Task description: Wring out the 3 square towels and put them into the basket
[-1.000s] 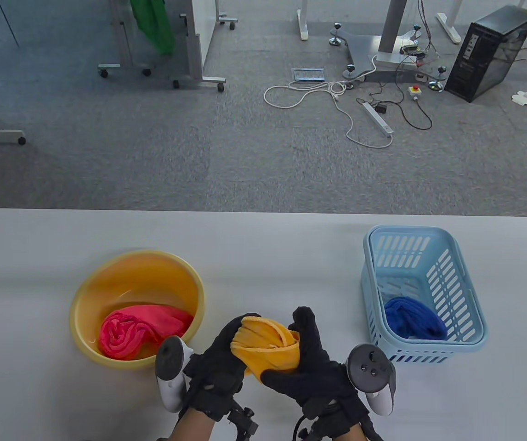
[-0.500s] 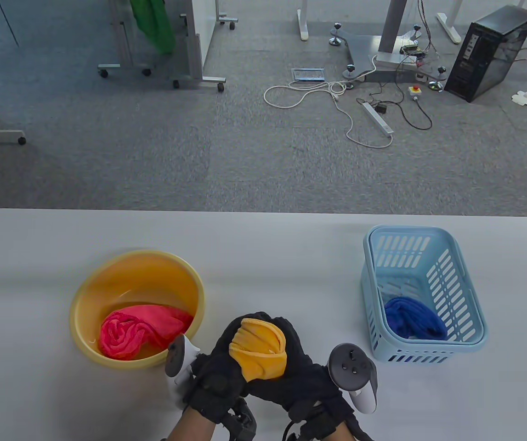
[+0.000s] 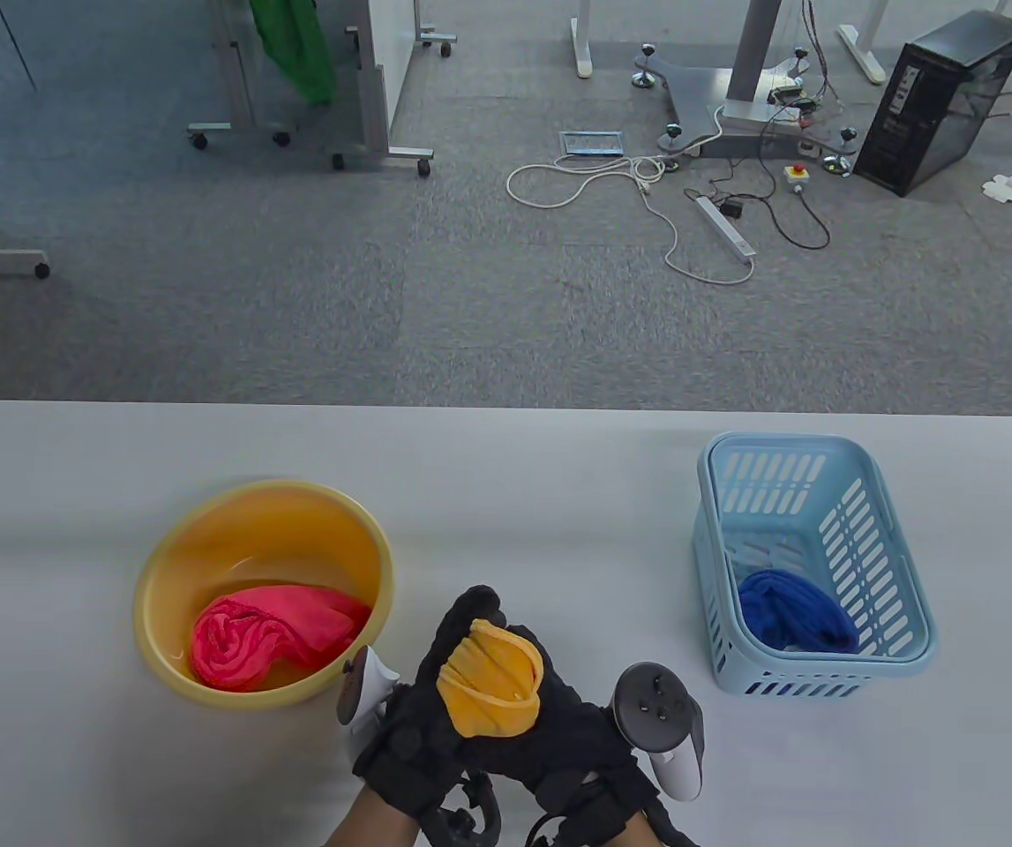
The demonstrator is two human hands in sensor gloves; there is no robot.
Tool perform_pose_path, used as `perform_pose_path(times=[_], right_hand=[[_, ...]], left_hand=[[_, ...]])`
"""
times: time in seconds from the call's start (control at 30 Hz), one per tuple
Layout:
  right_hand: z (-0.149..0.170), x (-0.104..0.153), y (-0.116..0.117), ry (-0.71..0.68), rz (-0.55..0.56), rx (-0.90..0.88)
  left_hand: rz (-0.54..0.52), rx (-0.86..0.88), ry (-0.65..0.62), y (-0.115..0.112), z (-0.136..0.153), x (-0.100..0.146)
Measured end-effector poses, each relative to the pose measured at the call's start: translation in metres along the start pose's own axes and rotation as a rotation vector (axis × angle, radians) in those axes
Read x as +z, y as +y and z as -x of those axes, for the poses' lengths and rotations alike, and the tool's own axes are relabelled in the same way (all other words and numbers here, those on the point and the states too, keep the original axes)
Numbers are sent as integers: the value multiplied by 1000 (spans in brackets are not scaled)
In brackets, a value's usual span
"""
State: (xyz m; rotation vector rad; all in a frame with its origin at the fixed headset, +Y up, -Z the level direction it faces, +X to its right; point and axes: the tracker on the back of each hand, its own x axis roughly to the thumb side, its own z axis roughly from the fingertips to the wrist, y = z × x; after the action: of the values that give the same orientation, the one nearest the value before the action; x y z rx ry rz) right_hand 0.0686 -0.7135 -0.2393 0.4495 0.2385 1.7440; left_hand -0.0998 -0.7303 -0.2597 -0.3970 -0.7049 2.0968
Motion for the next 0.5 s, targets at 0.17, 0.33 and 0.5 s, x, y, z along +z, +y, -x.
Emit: perform_pose_path(times=[0.17, 0.33, 0.5], right_hand=[[1, 0, -1, -26, 17, -34], [1, 1, -1, -35, 60, -19], [-5, 5, -9, -57, 211, 15]], left_hand=[[-21, -47, 19, 1, 0, -1], [-59, -97, 50, 2, -2, 1], [-114, -176, 13, -4, -9, 0]])
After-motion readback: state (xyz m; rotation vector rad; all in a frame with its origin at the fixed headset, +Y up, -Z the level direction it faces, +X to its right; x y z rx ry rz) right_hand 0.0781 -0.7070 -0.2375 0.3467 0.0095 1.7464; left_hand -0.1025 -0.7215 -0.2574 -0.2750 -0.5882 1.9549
